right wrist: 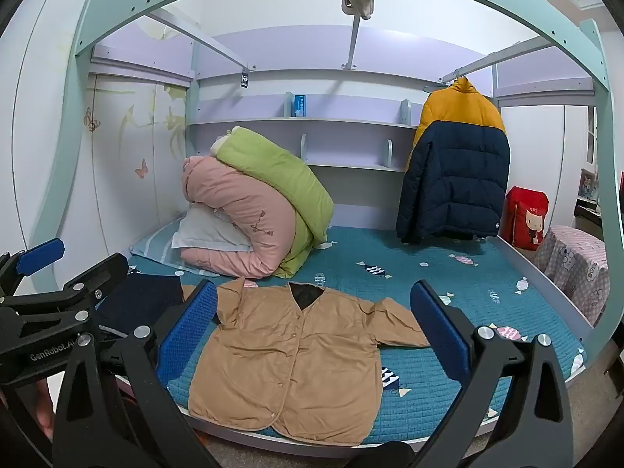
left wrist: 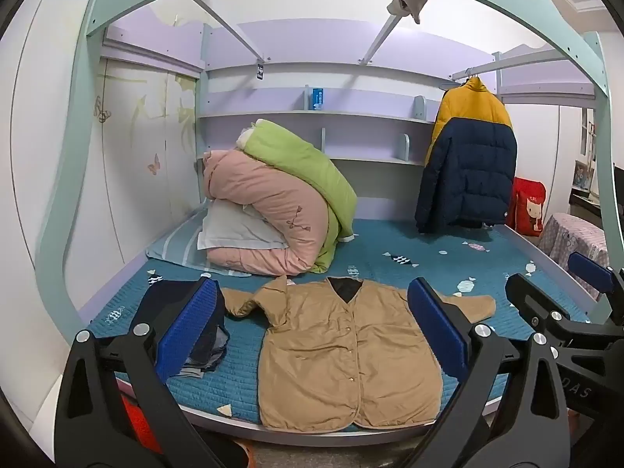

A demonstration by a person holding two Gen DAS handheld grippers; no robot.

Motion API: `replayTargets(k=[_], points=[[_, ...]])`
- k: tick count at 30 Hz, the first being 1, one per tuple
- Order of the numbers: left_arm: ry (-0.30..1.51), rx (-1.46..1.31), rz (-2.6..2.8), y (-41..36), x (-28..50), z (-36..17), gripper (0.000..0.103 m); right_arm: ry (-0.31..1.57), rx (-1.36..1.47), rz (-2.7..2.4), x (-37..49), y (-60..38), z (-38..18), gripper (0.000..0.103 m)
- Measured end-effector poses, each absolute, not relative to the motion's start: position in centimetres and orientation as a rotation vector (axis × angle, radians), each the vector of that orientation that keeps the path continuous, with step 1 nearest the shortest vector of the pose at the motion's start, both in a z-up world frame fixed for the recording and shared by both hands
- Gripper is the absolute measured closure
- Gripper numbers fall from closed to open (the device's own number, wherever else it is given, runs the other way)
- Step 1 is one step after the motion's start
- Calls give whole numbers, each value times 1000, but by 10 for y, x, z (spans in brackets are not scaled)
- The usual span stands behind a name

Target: Fold large clothes

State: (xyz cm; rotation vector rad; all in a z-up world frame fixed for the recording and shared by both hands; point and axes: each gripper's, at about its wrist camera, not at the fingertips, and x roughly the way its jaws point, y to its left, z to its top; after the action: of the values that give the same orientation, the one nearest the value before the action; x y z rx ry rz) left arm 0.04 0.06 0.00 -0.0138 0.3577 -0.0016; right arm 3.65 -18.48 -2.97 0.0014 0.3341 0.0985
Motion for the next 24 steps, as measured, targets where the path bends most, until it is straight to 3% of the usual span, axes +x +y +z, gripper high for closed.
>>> replayTargets(k=[24], points=[[310,11,23,1,-8,10,5,314,15,101,30,-184,-19,7]])
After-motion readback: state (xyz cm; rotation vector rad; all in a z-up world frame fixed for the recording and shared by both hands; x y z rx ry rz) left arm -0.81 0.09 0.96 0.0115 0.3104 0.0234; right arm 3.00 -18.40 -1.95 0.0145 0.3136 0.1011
